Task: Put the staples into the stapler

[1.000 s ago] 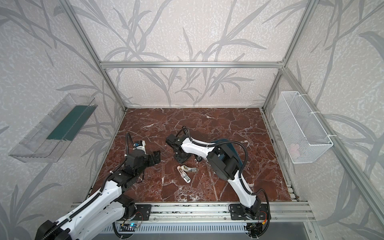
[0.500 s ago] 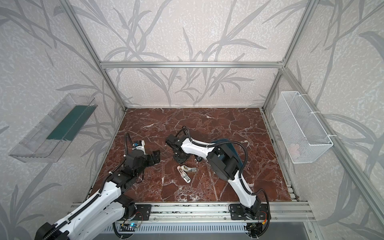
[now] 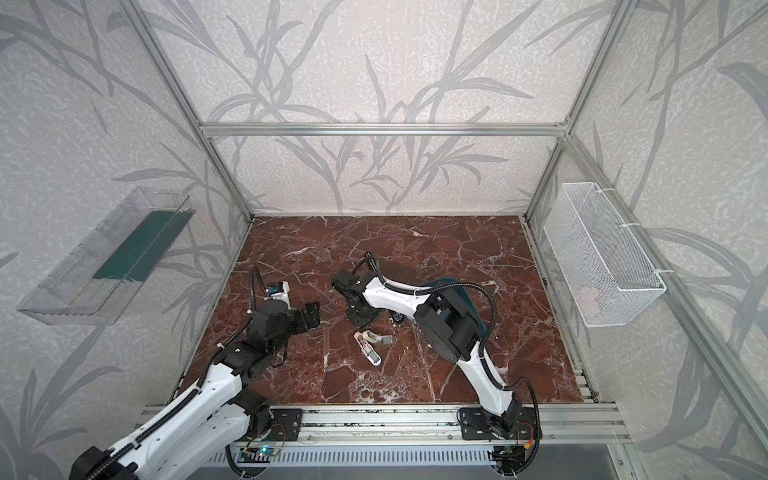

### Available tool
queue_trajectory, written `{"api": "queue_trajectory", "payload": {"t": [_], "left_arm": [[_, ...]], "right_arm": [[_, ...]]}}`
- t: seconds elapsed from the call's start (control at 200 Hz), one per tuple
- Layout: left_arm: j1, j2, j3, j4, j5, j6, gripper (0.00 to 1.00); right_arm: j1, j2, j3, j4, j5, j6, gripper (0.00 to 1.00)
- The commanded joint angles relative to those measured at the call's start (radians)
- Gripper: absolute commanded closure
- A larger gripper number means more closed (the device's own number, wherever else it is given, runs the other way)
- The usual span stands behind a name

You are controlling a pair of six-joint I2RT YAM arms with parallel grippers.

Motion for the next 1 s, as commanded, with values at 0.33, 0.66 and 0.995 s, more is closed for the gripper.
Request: {"api": "queue_trajectory", "payload": {"t": [0.33,0.66,0.995], "left_arm": [[0.004,-0.007,0.013,-0.015,0.022,-0.02,0.01],[0.004,-0.008,0.034,-0.001,0.143,-0.041,0.01],[0.004,0.042,0.04,0.039,0.227,-0.03,0.01]], "right_arm": [[-0.027,-0.152,-0.035,0.109,0.001,0.016,0.87],[-0.103,-0.423,-0.301,0.294,0.059,-0.03,0.87],[-0.209,-0.606,-0.639,0.625,-0.058,-0.145,0.88]]}}
